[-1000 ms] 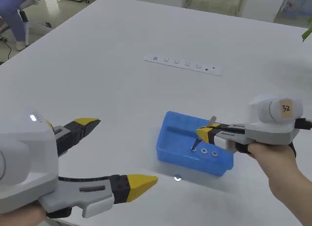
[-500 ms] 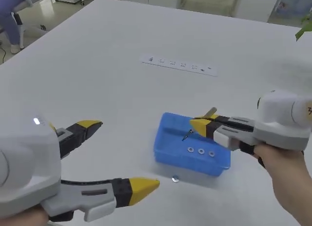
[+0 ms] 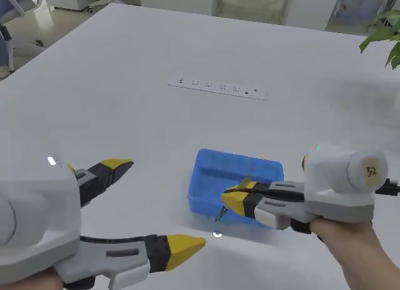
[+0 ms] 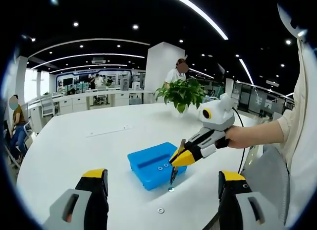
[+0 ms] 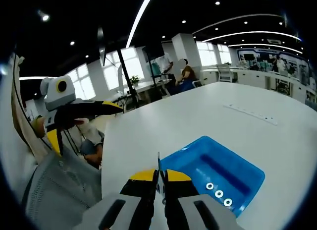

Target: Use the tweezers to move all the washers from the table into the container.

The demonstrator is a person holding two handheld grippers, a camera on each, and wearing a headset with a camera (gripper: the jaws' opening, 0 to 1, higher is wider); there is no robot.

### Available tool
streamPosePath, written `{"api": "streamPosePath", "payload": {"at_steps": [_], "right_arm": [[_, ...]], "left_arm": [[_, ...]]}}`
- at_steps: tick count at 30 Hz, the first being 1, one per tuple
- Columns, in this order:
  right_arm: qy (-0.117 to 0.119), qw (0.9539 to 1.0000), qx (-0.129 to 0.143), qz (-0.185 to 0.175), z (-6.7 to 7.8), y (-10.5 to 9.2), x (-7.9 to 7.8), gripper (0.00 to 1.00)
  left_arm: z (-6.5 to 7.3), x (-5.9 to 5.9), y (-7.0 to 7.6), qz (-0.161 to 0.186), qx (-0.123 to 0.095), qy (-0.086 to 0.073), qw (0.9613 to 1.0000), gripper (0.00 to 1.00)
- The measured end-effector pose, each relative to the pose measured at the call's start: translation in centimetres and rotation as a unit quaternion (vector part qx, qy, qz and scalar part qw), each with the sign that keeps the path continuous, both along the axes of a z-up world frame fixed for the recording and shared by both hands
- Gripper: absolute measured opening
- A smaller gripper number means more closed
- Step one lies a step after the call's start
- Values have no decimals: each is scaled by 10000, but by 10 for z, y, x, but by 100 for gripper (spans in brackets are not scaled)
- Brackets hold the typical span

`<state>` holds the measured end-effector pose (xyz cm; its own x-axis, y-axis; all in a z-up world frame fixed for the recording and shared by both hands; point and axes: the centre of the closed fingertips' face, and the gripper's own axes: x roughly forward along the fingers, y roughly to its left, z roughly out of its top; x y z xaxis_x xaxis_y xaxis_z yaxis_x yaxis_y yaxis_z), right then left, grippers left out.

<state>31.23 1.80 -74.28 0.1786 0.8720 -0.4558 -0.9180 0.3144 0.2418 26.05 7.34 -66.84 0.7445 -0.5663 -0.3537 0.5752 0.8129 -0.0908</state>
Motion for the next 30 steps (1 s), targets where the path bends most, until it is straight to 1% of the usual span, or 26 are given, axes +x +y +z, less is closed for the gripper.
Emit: {"api": "streamPosePath", "payload": {"at_steps": [3,7,11,14,18,21,24,26,27,28,30], "right_arm": [[-19,9998,-196,94,-12,0,-4,2],[-56,9991,-370,195,-21,0,-6,2],[-33,9992,-350,207,-21,1,-6,2],[-73,9990,-363,239,-21,3,-6,2],[-56,9988,-378,314,-21,5,-8,2],[-238,9977,-511,382,-21,5,-8,2],[-304,9970,-528,482,-22,6,-11,2],[-496,9954,-555,608,-22,7,-14,1],[-639,9932,-620,752,-22,6,-17,1],[-747,9918,-669,796,-22,6,-17,1],[-827,9908,-705,809,-22,5,-17,0]], "left_arm": [[-1,-1,0,-22,68,1,10000,94],[-6,-4,3,19,66,58,10000,94],[-8,-5,7,62,83,98,9999,94],[-8,-4,8,91,86,95,9999,94],[-7,-3,8,102,81,82,9999,94],[-8,-4,8,95,115,89,9998,94],[-9,-5,8,85,151,94,9998,94],[-10,-5,7,80,146,99,9998,94],[-10,-6,7,81,143,103,9998,94],[-10,-6,7,83,141,103,9998,94],[-9,-6,7,88,136,91,9998,94]]}}
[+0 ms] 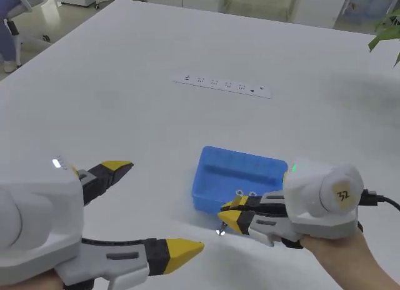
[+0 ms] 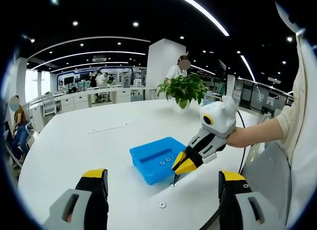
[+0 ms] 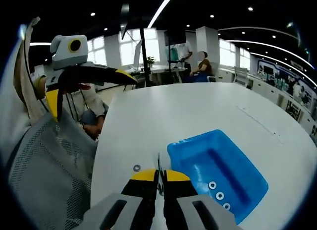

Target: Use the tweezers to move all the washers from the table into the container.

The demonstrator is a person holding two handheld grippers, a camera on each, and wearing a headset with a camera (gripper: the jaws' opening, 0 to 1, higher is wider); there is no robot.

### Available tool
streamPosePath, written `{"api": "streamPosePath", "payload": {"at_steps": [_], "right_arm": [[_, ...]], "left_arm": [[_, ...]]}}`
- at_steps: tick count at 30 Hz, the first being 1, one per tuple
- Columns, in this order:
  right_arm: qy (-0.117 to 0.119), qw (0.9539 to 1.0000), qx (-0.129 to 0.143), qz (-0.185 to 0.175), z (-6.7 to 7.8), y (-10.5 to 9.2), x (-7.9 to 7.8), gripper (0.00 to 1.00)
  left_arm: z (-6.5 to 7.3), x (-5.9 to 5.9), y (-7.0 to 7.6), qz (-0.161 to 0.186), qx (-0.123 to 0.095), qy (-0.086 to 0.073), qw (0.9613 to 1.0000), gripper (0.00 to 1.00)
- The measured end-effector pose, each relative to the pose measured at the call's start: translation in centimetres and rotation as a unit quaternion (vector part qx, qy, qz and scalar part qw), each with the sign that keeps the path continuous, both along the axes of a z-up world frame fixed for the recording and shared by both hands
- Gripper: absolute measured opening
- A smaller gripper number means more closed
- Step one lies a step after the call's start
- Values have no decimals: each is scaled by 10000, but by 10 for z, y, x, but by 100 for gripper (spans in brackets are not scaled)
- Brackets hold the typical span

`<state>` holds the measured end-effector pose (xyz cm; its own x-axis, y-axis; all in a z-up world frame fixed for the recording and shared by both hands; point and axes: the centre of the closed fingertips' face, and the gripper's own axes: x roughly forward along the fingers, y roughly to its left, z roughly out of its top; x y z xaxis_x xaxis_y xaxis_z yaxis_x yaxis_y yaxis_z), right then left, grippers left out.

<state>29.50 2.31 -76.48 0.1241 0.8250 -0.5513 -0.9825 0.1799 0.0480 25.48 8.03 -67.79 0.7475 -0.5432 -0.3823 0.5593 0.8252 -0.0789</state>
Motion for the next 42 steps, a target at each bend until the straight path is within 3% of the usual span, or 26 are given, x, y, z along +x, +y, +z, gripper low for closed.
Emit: {"api": "streamPosePath", "payload": {"at_steps": [9,13,14,16,17,18,22,24,33,39,42], "right_arm": [[304,9987,264,-304,8,-2,8,2],[511,9985,111,-187,-5,0,1,3],[467,9985,215,-182,-2,2,1,3],[402,9991,133,-91,-2,2,-3,2],[93,9999,-22,108,-2,2,-2,2],[-2,9999,-97,133,-2,2,-2,2],[-46,9997,-184,164,-2,3,-4,1],[-39,9998,-103,153,4,3,-3,1],[-49,9984,557,-13,59,10,12,1],[-211,9968,707,-301,76,11,35,1],[-333,9968,555,-472,73,8,49,1]], "left_arm": [[0,-1,2,25,3,-2,10000,94],[0,-1,3,31,-6,-3,10000,94],[0,-1,3,30,-11,-11,10000,94],[0,-1,3,38,-2,-10,10000,94],[1,0,3,45,-6,-20,10000,94],[1,0,3,50,-18,-26,10000,94],[1,0,2,43,-27,-29,10000,94],[1,-1,3,49,-31,-32,10000,94],[2,-1,5,95,-88,-41,9999,94],[3,-1,5,102,-101,-54,9999,94],[2,-1,7,109,-92,-51,9999,94]]}}
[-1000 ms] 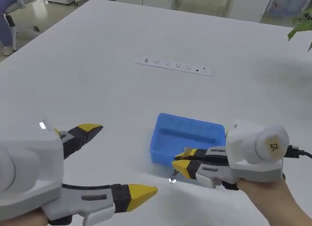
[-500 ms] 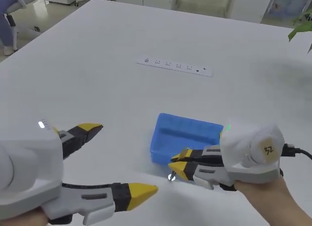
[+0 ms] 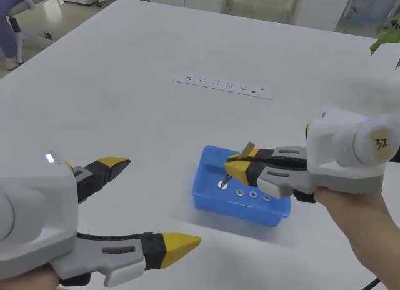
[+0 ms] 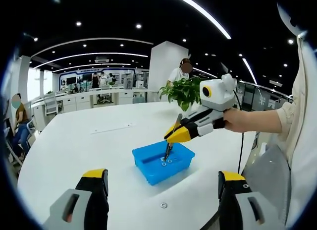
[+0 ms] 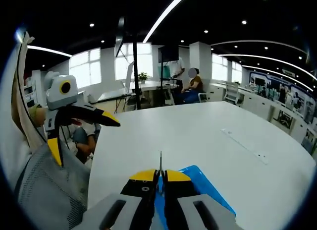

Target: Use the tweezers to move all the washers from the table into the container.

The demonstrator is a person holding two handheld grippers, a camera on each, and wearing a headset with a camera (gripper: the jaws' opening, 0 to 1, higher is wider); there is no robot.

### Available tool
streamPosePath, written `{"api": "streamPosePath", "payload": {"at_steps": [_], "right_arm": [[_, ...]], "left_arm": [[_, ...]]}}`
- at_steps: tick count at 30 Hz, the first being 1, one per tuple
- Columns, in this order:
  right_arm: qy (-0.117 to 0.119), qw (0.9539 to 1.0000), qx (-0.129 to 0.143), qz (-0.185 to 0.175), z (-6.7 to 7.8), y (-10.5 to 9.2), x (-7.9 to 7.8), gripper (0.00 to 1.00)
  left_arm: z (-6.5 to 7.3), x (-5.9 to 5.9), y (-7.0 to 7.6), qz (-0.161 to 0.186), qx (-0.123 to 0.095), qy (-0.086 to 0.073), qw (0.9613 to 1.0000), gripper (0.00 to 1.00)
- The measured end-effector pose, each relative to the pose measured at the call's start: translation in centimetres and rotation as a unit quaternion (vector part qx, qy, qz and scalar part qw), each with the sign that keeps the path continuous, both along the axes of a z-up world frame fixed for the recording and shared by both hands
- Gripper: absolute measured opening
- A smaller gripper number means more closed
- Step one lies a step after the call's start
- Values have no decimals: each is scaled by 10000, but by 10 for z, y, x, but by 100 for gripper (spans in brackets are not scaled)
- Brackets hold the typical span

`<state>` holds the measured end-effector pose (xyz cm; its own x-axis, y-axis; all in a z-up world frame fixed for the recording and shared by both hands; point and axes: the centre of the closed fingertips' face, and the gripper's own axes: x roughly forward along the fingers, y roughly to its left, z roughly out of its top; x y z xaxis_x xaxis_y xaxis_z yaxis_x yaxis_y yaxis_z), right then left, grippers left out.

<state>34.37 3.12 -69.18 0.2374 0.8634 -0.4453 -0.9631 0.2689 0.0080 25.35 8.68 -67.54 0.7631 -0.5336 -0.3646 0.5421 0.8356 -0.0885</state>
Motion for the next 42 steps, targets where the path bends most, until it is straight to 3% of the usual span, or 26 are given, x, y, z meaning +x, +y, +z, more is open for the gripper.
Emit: {"api": "streamPosePath", "payload": {"at_steps": [5,6,11,20,22,27,34,37,42], "right_arm": [[229,9986,-167,-450,-20,-2,24,1],[371,9978,-237,-502,-28,-2,27,1],[506,9964,-367,-575,-45,-1,35,1],[603,9950,-510,-612,-59,0,38,1],[712,9944,-469,-621,-61,0,36,1],[736,9940,-456,-676,-64,-2,37,2],[826,9931,-141,-823,-53,-6,36,2],[807,9924,151,-914,-39,-6,34,2],[701,9906,753,-906,-1,-1,23,2]], "left_arm": [[-1,-1,2,30,-6,12,10000,94],[-1,-1,2,30,1,13,10000,94],[0,-1,3,55,-4,6,10000,94],[-1,-1,7,122,1,32,9999,94],[-1,-1,7,141,-10,29,9999,94],[-2,-2,9,169,0,46,9998,94],[-2,-2,11,200,-9,45,9998,94],[-2,-2,11,192,-7,36,9998,94],[-2,-2,10,179,-8,50,9998,94]]}}
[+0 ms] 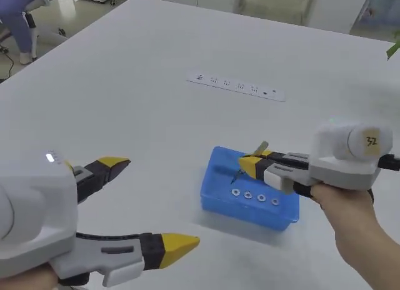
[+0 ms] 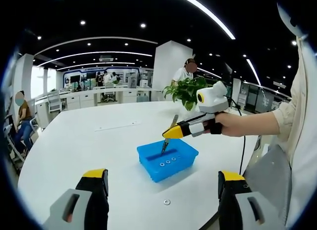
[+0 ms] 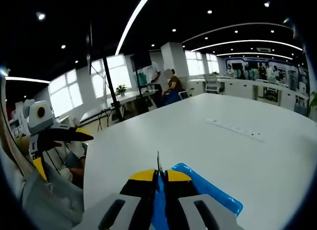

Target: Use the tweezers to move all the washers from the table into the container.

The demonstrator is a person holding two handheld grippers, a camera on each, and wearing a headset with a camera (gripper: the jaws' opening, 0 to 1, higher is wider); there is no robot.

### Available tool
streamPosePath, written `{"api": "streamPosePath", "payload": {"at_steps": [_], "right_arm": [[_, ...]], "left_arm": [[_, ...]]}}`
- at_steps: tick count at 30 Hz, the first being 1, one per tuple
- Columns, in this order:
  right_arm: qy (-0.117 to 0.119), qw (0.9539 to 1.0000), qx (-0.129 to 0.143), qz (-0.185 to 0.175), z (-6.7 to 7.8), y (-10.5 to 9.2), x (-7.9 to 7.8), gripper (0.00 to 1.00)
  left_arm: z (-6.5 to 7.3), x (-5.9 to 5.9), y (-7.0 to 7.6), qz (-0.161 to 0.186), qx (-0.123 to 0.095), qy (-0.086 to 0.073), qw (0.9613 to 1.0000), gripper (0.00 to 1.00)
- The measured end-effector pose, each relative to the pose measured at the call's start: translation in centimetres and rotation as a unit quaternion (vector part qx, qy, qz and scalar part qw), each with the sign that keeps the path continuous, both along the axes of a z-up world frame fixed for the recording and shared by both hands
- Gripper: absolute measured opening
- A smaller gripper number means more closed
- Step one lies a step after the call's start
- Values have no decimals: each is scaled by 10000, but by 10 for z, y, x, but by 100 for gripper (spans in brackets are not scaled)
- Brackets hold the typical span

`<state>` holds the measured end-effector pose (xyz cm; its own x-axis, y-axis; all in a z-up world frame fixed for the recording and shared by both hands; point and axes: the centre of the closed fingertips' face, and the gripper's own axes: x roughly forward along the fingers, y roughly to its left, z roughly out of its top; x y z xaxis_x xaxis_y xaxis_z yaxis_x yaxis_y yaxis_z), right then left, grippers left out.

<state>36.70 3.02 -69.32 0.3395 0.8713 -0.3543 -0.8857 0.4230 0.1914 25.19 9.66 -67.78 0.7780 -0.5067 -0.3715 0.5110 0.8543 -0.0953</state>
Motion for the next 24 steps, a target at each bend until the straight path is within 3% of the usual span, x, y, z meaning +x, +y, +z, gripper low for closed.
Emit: {"api": "streamPosePath", "payload": {"at_steps": [3,6,11,13,20,24], "right_arm": [[-166,9998,-17,81,11,4,-9,2],[6,9989,263,379,19,19,-28,2],[105,9942,-89,1067,-2,37,-58,2],[377,9904,-222,1311,-19,43,-69,2],[664,9847,-499,1532,-54,51,-83,2],[760,9820,-611,1616,-66,53,-89,2]], "left_arm": [[0,0,-1,-19,2,4,10000,94],[-1,0,-3,-43,-5,9,10000,94],[0,0,-4,-65,-9,-6,10000,94],[0,0,-3,-63,-1,-5,10000,94],[-2,-3,3,39,-16,14,10000,94],[-3,-4,4,60,-15,35,10000,94]]}}
